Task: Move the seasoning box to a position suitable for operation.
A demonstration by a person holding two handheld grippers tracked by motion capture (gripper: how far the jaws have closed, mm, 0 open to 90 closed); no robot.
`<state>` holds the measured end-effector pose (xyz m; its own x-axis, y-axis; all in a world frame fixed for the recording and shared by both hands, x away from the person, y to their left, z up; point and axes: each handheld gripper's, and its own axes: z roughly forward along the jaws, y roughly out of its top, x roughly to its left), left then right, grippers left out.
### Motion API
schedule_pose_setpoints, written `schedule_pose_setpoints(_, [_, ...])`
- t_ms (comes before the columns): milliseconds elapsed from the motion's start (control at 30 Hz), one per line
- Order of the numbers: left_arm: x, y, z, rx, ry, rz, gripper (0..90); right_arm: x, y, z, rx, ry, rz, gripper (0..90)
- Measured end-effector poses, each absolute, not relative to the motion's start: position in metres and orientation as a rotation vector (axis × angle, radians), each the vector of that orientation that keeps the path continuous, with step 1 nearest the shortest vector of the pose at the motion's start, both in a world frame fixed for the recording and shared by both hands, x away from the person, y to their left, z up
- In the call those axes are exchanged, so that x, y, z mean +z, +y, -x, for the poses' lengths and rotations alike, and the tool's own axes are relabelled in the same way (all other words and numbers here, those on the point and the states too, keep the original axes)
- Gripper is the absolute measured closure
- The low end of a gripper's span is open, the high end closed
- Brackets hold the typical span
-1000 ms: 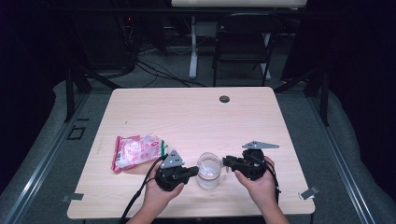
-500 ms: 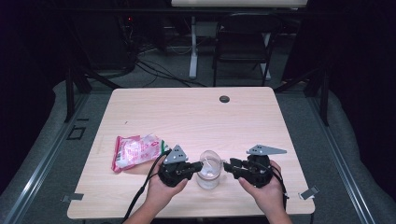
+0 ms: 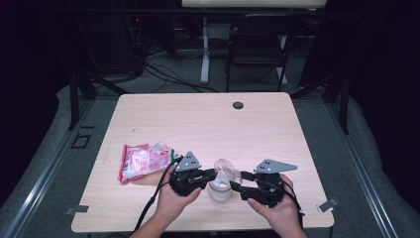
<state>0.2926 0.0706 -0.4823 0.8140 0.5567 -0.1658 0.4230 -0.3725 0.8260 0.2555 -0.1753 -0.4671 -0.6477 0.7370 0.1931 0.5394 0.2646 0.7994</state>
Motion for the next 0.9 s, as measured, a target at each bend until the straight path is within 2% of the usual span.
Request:
schedule_pose_setpoints(133, [-0.481,0.07,-0.292,0.177,0.734,-2.004,76.8,-0.47,-0.171,-0.255,1.291,2.325,-1.163,44.6])
schedule_pose_setpoints(233, [-0.481,0.07,-0.292,0.176,0.733,-1.993,70.3,-0.473,-0.167,-0.255,1.274,2.325,-1.147,44.2])
schedule_pose_setpoints(533, [-0.483,0.066,-0.29,0.194,0.734,-2.0,60.8,-0.48,-0.159,-0.257,1.208,2.296,-1.122,45.7])
schedule_pose_setpoints(900, [-0.499,0.069,-0.298,0.248,0.802,-2.021,53.5,-0.48,-0.164,-0.26,1.238,2.267,-1.141,50.0])
